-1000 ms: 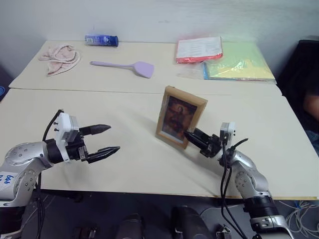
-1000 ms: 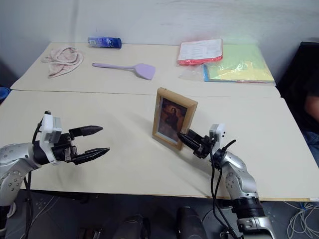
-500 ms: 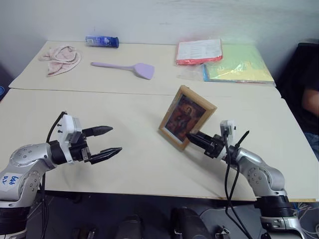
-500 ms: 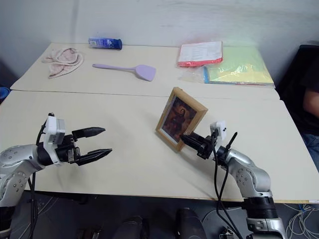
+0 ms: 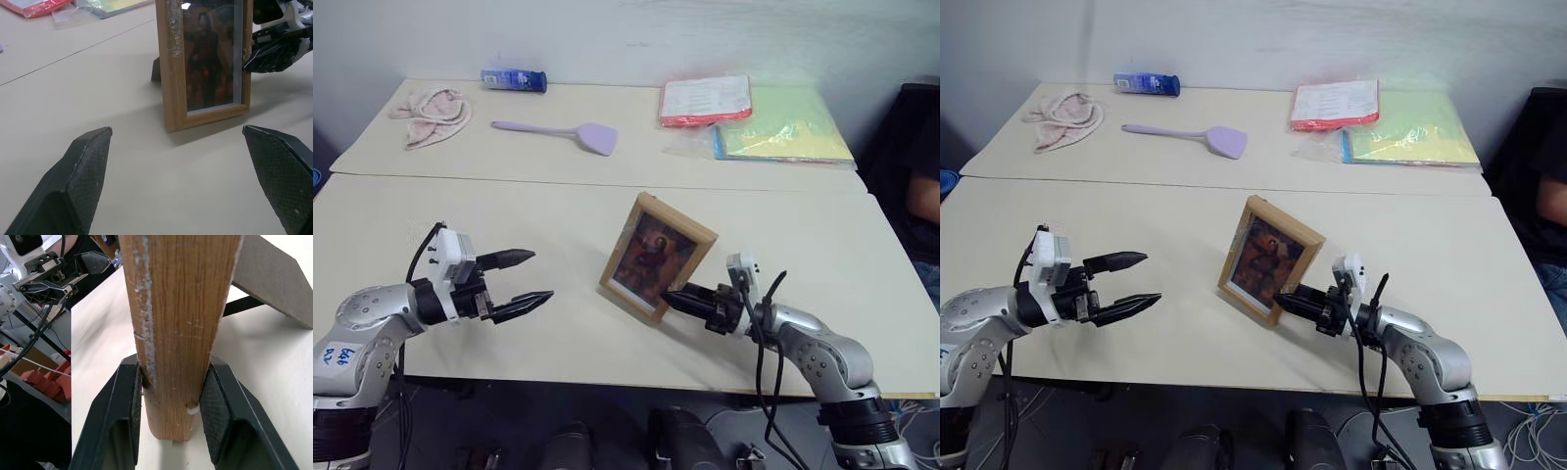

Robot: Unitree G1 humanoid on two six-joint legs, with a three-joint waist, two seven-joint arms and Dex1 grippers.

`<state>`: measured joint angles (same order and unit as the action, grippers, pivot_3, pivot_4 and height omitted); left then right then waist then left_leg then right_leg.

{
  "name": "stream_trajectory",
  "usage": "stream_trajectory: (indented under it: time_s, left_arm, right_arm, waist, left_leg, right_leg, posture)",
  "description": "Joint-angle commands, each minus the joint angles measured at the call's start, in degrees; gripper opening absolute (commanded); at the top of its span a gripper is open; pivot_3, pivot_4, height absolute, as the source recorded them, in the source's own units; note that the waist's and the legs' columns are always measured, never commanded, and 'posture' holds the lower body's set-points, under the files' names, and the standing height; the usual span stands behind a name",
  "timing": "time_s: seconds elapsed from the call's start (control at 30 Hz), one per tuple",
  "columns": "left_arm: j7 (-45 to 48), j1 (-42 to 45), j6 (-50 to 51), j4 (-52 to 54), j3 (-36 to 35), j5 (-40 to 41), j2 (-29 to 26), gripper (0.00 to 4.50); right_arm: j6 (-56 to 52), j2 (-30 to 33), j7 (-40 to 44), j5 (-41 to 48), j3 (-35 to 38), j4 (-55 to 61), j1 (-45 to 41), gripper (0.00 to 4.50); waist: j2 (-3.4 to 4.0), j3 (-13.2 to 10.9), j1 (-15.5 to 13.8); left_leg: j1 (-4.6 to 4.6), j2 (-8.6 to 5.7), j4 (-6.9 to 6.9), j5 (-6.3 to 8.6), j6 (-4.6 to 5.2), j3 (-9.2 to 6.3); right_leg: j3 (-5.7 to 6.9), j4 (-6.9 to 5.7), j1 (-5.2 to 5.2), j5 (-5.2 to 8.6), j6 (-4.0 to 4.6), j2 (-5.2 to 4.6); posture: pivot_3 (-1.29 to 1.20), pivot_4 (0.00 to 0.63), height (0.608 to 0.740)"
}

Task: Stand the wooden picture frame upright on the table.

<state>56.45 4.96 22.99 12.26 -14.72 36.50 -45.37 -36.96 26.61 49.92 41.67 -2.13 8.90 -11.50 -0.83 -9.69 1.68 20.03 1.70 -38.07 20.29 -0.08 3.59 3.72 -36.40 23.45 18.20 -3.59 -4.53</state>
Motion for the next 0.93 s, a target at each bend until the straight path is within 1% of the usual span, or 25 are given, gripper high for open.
stream_trajectory:
  time_s: [0.03, 0.1, 0.13, 0.17, 0.23, 0.27, 0.33, 0.4, 0.43, 0.47, 0.5, 0.53, 0.63, 0.67, 0.73, 0.77, 0.83, 0.93]
  left_arm:
    - [0.2, -0.8, -1.3, 0.6, -1.0, -0.7, 0.5, 4.5]
    - [0.4, -1.3, -1.7, 0.4, -1.0, -1.2, 0.6, 4.5]
    - [0.5, -1.5, -2.0, 0.3, -0.9, -1.5, 0.5, 4.5]
    - [0.6, -1.9, -2.1, 0.4, -0.9, -1.7, 0.6, 4.5]
    - [0.7, -2.6, -2.4, 0.4, -0.9, -2.0, 0.6, 4.5]
    - [0.6, -2.9, -2.5, 0.5, -1.0, -2.1, 0.7, 4.5]
    - [0.5, -3.4, -2.8, 0.3, -1.2, -2.4, 0.8, 4.5]
    - [0.5, -3.9, -3.2, -0.1, -1.5, -2.7, 0.7, 4.5]
    - [0.6, -4.2, -3.5, -0.7, -1.8, -3.0, 0.6, 4.5]
    - [0.9, -4.5, -4.1, -1.3, -2.0, -3.6, 0.3, 4.5]
    - [1.2, -5.0, -4.6, -1.7, -2.2, -4.0, 0.1, 4.5]
    - [1.5, -5.5, -5.2, -2.2, -2.4, -4.5, -0.2, 4.5]
    - [3.5, -7.7, -9.3, -4.2, -3.6, -7.0, -1.5, 4.5]
    - [4.1, -8.5, -10.8, -5.0, -4.2, -7.5, -1.7, 4.5]
    - [5.0, -10.1, -12.2, -6.0, -5.7, -7.9, -2.2, 4.5]
    - [5.4, -10.9, -13.3, -6.6, -6.5, -8.4, -2.4, 4.5]
    - [5.3, -12.6, -16.0, -7.5, -7.5, -10.4, -2.6, 4.5]
    - [5.3, -14.3, -18.0, -7.8, -8.4, -11.3, -2.4, 4.5]
  right_arm:
    - [-2.0, 1.4, -1.4, -5.0, -3.9, -2.8, 2.2, 1.19]
    - [1.5, 0.9, -1.2, -6.6, -3.6, -2.4, 1.1, 1.19]
    - [1.0, 0.5, -2.3, -6.2, -2.9, -2.0, 0.5, 1.19]
    - [0.4, 0.6, -1.6, -5.0, -2.6, -1.0, 0.1, 1.19]
    - [0.4, 0.5, -2.4, -4.7, -2.0, 0.5, -0.9, 1.91]
    - [1.7, 0.5, -1.8, -5.0, -1.9, 1.4, -1.2, 2.13]
    - [2.0, -0.1, -2.6, -4.8, -0.8, 2.4, -1.6, 2.85]
    - [1.8, 0.8, -1.8, -4.7, -0.5, 3.6, -1.2, 3.51]
    - [1.0, 2.0, -0.9, -4.2, -0.2, 4.7, -0.3, 3.77]
    - [0.7, 3.2, -0.1, -4.0, 0.3, 5.5, 0.6, 4.18]
    - [1.3, 4.2, 0.5, -4.1, 1.0, 6.1, 1.8, 4.48]
    - [1.5, 5.6, 1.3, -4.0, 1.8, 6.6, 3.1, 4.48]
    - [8.8, 10.5, 7.3, -6.7, 5.1, 6.1, 8.4, 4.48]
    - [16.3, 10.8, 9.3, -9.2, 6.7, 4.8, 9.9, 4.48]
    - [27.9, 10.7, 12.6, -11.7, 10.2, 2.0, 12.1, 4.48]
    - [36.7, 10.5, 14.5, -14.0, 11.9, -0.1, 12.7, 4.48]
    - [45.3, 12.0, 17.6, -16.6, 14.1, -3.4, 14.5, 4.48]
    - [53.7, 13.3, 20.1, -19.0, 15.2, -7.6, 15.4, 4.48]
  waist:
    - [-0.01, 0.0, 0.0]
    - [-0.01, 0.0, 0.0]
    - [-0.01, 0.0, 0.0]
    - [-0.01, 0.0, 0.0]
    - [0.0, 0.0, 0.1]
    - [0.04, 0.0, 0.0]
    - [0.26, -0.2, 0.0]
    - [0.3, -0.2, -0.1]
    - [0.32, -0.2, -0.1]
    - [0.35, -0.2, -0.1]
    - [0.36, -0.2, -0.1]
    - [0.35, -0.2, -0.2]
    - [0.34, -0.3, -0.3]
    - [0.34, -0.3, -0.3]
    - [0.33, -0.3, -0.2]
    - [0.34, -0.3, 0.0]
    - [0.34, -0.3, 0.0]
    - [0.35, -0.3, -0.1]
  left_leg:
    - [-0.01, 0.0, 0.0, 0.0, 0.0, 0.0]
    - [-0.01, 0.0, 0.0, 0.0, 0.01, 0.0]
    - [-0.01, 0.0, 0.0, 0.01, 0.01, 0.0]
    - [-0.01, 0.0, 0.0, 0.01, 0.02, 0.0]
    - [-0.02, 0.0, 0.0, 0.01, 0.02, 0.0]
    - [-0.01, 0.0, 0.0, 0.0, 0.02, 0.0]
    - [0.15, -0.02, -0.01, -0.02, 0.01, -0.01]
    - [0.2, -0.04, -0.03, -0.04, -0.02, 0.0]
    - [0.2, -0.03, -0.02, -0.04, -0.02, 0.0]
    - [0.21, -0.03, -0.03, -0.04, -0.02, 0.0]
    - [0.21, -0.03, -0.02, -0.04, -0.02, 0.0]
    - [0.21, -0.04, -0.03, -0.03, 0.0, 0.01]
    - [0.23, -0.06, -0.03, 0.0, 0.05, 0.01]
    - [0.24, -0.06, -0.03, 0.01, 0.07, 0.02]
    - [0.23, -0.06, -0.03, 0.02, 0.11, 0.03]
    - [0.2, -0.06, -0.03, 0.05, 0.16, 0.05]
    - [0.15, -0.05, -0.03, 0.12, 0.3, 0.1]
    - [0.12, -0.04, -0.02, 0.11, 0.27, 0.11]
  right_leg:
    - [0.0, 0.0, -0.01, 0.0, 0.0, 0.0]
    - [0.0, 0.0, -0.01, 0.0, 0.0, 0.0]
    - [0.0, 0.0, -0.01, 0.0, 0.0, 0.0]
    - [0.0, -0.01, -0.01, 0.0, 0.0, 0.0]
    - [-0.01, -0.02, 0.0, 0.0, 0.0, -0.01]
    - [-0.01, -0.03, 0.01, 0.0, 0.0, -0.01]
    - [-0.01, -0.03, 0.16, 0.0, 0.0, -0.03]
    - [0.0, -0.02, 0.2, -0.01, -0.01, -0.04]
    - [0.01, -0.02, 0.21, -0.01, -0.01, -0.03]
    - [0.02, -0.02, 0.21, -0.01, -0.01, -0.03]
    - [0.02, -0.01, 0.2, -0.01, -0.01, -0.03]
    - [0.02, -0.01, 0.2, -0.01, -0.01, -0.03]
    - [0.04, 0.1, 0.17, -0.02, -0.04, -0.04]
    - [0.04, 0.15, 0.15, -0.03, -0.05, -0.03]
    - [0.04, 0.23, 0.12, -0.05, -0.1, -0.02]
    - [0.03, 0.24, 0.08, -0.07, -0.12, -0.01]
    - [-0.01, 0.21, 0.06, -0.08, -0.14, 0.02]
    - [-0.01, 0.21, 0.04, -0.08, -0.14, 0.03]
  posture:
    - [0.0, 0.15, 0.74]
    - [0.0, 0.15, 0.74]
    - [0.0, 0.15, 0.74]
    - [0.0, 0.15, 0.74]
    - [0.0, 0.15, 0.74]
    - [0.0, 0.15, 0.74]
    - [0.0, 0.15, 0.74]
    - [0.0, 0.15, 0.74]
    - [0.0, 0.15, 0.74]
    - [0.0, 0.15, 0.74]
    - [0.0, 0.15, 0.74]
    - [0.0, 0.15, 0.74]
    - [0.0, 0.15, 0.74]
    - [0.0, 0.15, 0.74]
    - [0.0, 0.15, 0.74]
    - [0.0, 0.15, 0.74]
    - [0.0, 0.15, 0.74]
    - [0.0, 0.15, 0.74]
